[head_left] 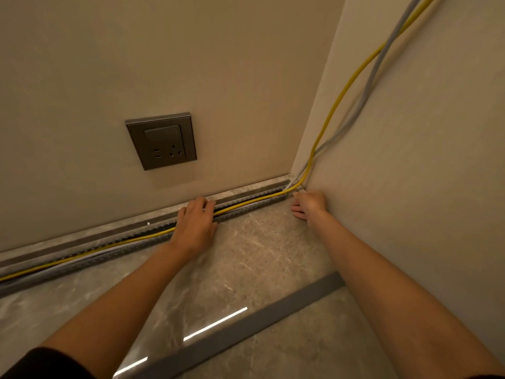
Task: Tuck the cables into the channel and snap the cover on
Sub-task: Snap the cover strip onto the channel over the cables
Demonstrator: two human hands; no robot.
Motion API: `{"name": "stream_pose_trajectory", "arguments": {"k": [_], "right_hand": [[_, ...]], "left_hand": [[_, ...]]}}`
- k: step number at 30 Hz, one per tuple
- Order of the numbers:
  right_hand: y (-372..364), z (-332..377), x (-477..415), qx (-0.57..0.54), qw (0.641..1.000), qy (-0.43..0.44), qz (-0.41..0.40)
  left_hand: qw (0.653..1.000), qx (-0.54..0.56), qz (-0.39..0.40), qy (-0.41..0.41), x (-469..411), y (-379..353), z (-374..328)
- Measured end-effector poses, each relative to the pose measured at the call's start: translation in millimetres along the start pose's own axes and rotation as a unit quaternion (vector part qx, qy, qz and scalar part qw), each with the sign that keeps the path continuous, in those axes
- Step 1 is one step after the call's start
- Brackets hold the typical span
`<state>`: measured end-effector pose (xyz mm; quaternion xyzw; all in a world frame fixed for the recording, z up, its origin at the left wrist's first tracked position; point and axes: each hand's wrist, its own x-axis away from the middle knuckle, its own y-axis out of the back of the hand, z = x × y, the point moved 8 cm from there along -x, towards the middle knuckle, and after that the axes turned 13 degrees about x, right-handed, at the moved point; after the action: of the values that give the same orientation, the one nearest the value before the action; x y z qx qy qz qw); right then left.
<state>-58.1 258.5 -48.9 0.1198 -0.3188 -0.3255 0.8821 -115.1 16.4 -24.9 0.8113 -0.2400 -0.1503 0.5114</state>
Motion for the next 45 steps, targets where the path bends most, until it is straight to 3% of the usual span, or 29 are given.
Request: {"name": "stream_pose_trajectory", "arguments": {"k": [3, 5, 8, 12, 19, 25, 29, 35, 45], "right_hand": [[6.8, -4.3, 14.4, 0.045, 0.999, 0.010, 0.003], [13.0, -8.3, 26.5, 0.086, 0.996, 0.016, 0.007], [15.0, -19.1, 45.7, 0.151, 0.987, 0.006, 0.046], [20.4, -41.3, 62.0, 0.209, 0.975, 0.011, 0.073], [38.4, -57.4, 73.2, 0.231, 0.970, 0.049, 0.049], [55.5, -37.3, 83.7, 0.278, 0.948, 0.144, -0.052], [38.9, -27.7, 87.5, 0.148, 0.977, 0.156, 0.005], [19.8, -4.4, 77.3, -0.056, 0.994, 0.091, 0.013], [-3.4, 26.3, 25.7, -0.080, 0.993, 0.083, 0.015]], "left_hand": [[0.997, 0.021, -0.040, -0.069, 12.4, 12.2, -37.2], [0.994, 0.056, 0.065, -0.073, 27.3, 0.0, -63.6], [0.963, 0.008, 0.260, -0.065, 56.7, -35.6, -95.7], [0.942, -0.042, 0.325, -0.073, 84.6, -62.5, -117.9], [0.955, -0.060, 0.271, -0.101, 93.3, -67.6, -130.3], [0.978, 0.002, 0.192, -0.078, 89.1, -41.0, -119.2], [0.978, -0.045, 0.157, -0.127, 83.7, -21.1, -111.4], [0.982, -0.067, 0.107, -0.139, 59.2, 4.5, -89.6], [0.976, -0.156, 0.103, -0.111, -0.8, 5.1, -65.0]]}}
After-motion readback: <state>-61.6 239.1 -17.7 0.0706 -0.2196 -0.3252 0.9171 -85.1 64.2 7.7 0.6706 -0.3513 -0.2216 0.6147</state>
